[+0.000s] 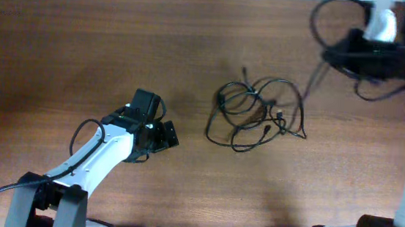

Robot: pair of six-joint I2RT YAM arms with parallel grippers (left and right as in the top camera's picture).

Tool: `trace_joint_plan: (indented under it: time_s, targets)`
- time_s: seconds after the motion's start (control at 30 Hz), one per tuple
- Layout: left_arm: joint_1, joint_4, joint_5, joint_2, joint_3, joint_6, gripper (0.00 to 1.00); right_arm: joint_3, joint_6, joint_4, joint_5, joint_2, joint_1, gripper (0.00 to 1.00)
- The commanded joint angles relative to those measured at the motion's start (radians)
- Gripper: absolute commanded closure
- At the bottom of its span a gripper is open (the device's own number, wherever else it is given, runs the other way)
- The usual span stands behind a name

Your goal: Untangle cables

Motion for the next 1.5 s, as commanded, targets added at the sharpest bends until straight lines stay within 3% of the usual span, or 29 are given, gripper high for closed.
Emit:
trace_joint_plan:
  time_s: [0.0, 0.2, 0.27, 0.37, 0.4, 0.43, 0.47, 0.5, 0.57, 0.63, 0.8, 0.9, 0.97, 1.0, 1.1, 1.13, 1.17, 1.23, 1.3, 1.47]
  targets:
    - [0.001, -0.001, -0.011, 0.007, 0.003, -0.010, 0.01, -0.024, 0.004, -0.079, 0.003, 0.008, -0.044, 0.96]
    - [0.001, 0.061, 0.035, 0.007, 0.003, -0.029, 0.01, -0.030, 0.001, -0.121, 0.092, 0.011, -0.043, 0.96]
    - [-0.001, 0.263, 0.365, 0.007, 0.003, -0.040, 0.01, -0.030, -0.002, -0.131, 0.098, 0.011, -0.043, 0.96]
    - [-0.034, 0.525, 0.524, 0.007, 0.003, -0.069, 0.01, -0.030, -0.018, -0.139, 0.103, 0.011, -0.043, 0.96]
    - [-0.055, 0.560, 0.534, 0.007, 0.003, -0.143, 0.01, -0.030, -0.037, -0.139, 0.103, 0.011, -0.043, 0.96]
    - [-0.087, 0.557, 0.529, 0.007, 0.003, -0.293, 0.01, -0.030, -0.047, -0.140, 0.110, 0.011, -0.043, 0.96]
    - [-0.114, 0.522, 0.534, 0.007, 0.003, -0.468, 0.01, -0.030, -0.047, -0.142, 0.114, 0.011, -0.043, 0.96]
    - [-0.172, 0.465, 0.540, 0.007, 0.003, -0.734, 0.01, -0.030, -0.047, -0.142, 0.114, 0.011, -0.043, 0.96]
    - [-0.277, 0.464, 0.459, 0.007, 0.003, -1.006, 0.01, -0.030, -0.047, -0.142, 0.114, 0.011, -0.043, 0.96]
    - [-0.395, 0.489, 0.258, 0.007, 0.003, -1.142, 0.01, -0.030, -0.047, -0.143, 0.114, 0.011, -0.043, 0.96]
    - [-0.550, 0.535, 0.031, 0.010, 0.003, -1.336, 0.01, -0.030, -0.047, -0.144, 0.113, 0.011, -0.043, 0.96]
    - [-0.597, 0.689, 0.007, 0.076, 0.003, -1.338, 0.02, -0.030, -0.047, -0.150, 0.113, 0.011, -0.043, 0.96]
    - [-0.623, 0.835, 0.008, 0.181, 0.003, -1.338, 0.16, -0.030, -0.047, -0.165, 0.113, 0.011, -0.043, 0.96]
    - [-0.629, 0.914, 0.008, 0.238, 0.003, -1.338, 0.39, -0.030, -0.047, -0.169, 0.114, 0.011, -0.043, 0.96]
    - [-0.629, 1.115, 0.024, 0.356, 0.003, -1.336, 0.66, -0.030, -0.047, -0.177, 0.114, 0.011, -0.043, 0.96]
    - [-0.626, 1.110, 0.021, 0.359, 0.003, -1.305, 0.80, -0.030, -0.047, -0.185, 0.114, 0.011, -0.043, 0.96]
    - [-0.611, 1.100, 0.016, 0.359, 0.003, -1.192, 0.96, -0.030, -0.048, -0.204, 0.114, 0.011, -0.043, 0.96]
    - [-0.549, 1.099, 0.028, 0.356, 0.003, -0.989, 1.00, -0.030, -0.095, -0.240, 0.114, 0.011, -0.043, 0.96]
    - [-0.446, 1.053, 0.104, 0.327, 0.003, -0.868, 1.00, -0.030, -0.142, -0.278, 0.114, 0.011, -0.043, 0.96]
    - [-0.212, 0.591, 0.082, 0.110, 0.003, -0.610, 1.00, -0.030, -0.141, -0.311, 0.113, -0.014, -0.043, 0.96]
